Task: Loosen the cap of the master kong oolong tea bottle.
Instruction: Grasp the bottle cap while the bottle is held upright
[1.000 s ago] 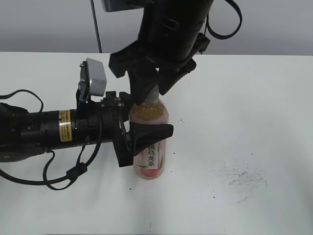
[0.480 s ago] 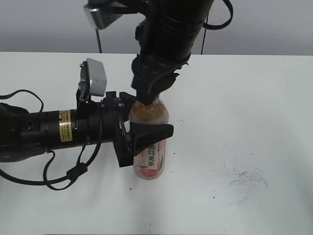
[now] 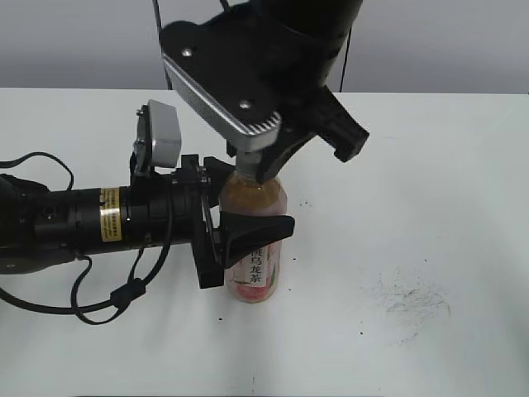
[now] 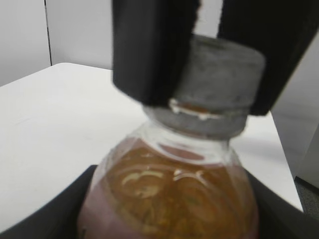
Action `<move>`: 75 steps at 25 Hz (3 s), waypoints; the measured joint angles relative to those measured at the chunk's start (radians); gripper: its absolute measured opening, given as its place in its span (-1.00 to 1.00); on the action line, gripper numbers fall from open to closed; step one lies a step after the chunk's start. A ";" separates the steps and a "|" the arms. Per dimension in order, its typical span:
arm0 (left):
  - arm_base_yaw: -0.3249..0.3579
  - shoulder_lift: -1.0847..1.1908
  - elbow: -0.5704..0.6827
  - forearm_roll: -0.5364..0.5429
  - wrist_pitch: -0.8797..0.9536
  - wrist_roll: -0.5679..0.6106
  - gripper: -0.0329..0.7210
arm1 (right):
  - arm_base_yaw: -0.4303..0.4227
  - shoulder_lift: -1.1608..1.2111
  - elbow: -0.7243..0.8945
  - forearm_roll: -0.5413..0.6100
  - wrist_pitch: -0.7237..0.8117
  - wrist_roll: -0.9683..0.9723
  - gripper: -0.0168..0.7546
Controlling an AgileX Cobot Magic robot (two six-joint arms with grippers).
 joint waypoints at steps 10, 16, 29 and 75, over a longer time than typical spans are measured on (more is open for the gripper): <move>-0.001 0.000 0.000 -0.010 0.003 -0.004 0.28 | 0.000 0.000 0.000 0.025 0.011 -0.637 -0.22; -0.001 0.000 0.000 -0.012 0.003 -0.008 0.28 | 0.000 0.000 0.000 0.026 0.011 -0.601 -0.19; -0.001 0.000 0.000 -0.016 0.004 -0.015 0.28 | 0.000 0.001 0.000 0.010 -0.008 0.524 0.54; -0.001 0.000 0.000 -0.020 0.007 -0.018 0.28 | 0.001 0.001 0.000 -0.050 -0.009 1.151 -0.23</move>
